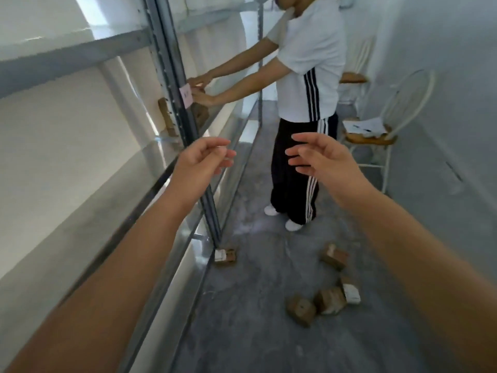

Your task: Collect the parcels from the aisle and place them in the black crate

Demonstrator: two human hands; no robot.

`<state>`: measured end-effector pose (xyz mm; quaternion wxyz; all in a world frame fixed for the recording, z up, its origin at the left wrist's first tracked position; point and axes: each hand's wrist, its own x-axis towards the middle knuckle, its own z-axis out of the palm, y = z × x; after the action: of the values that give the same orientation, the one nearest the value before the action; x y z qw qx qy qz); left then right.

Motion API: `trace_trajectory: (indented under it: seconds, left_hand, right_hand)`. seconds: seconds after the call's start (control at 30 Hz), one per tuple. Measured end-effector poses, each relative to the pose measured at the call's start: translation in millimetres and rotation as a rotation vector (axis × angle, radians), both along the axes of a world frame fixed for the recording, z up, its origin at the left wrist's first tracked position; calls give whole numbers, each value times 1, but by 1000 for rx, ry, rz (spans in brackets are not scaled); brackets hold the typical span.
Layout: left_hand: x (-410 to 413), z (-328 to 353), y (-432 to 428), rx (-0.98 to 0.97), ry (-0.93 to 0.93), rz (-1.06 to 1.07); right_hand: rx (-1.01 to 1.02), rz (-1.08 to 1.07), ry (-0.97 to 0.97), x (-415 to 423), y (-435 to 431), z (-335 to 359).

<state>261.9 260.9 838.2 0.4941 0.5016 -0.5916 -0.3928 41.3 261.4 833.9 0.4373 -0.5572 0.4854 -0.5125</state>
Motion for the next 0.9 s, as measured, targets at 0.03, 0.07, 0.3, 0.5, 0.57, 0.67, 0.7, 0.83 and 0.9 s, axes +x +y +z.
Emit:
trace_trajectory:
  seconds: [0.03, 0.07, 0.3, 0.5, 0.57, 0.67, 0.7, 0.83, 0.9]
  left_hand:
    - [-12, -6, -14, 7, -1, -49]
    - [-26, -13, -28, 17, -3, -94]
    - [-134, -57, -109, 87, -21, -320]
    - [-216, -92, -176, 185, 0, -268]
    - [-239, -117, -195, 235, -16, -290]
    - [-265, -167, -222, 347, -33, -318]
    - [-271, -187, -229, 390, -27, -318]
    - [-290, -291, -258, 501, -40, -363]
    - [-297, -356, -267, 541, -39, -389]
  right_hand:
    - [23, -44, 2, -14, -2, -7]
    - [48, -88, 3, -29, -5, -15]
    - [115, -279, -1, -131, -44, -52]
    - [190, -235, 81, -205, -114, -87]
    - [238, -221, 88, -224, -136, -108]
    - [329, -249, 67, -242, -163, -153]
    - [361, -261, 49, -247, -170, -172]
    - [463, -346, 10, -267, -187, -269]
    - [515, -386, -19, -277, -190, -333]
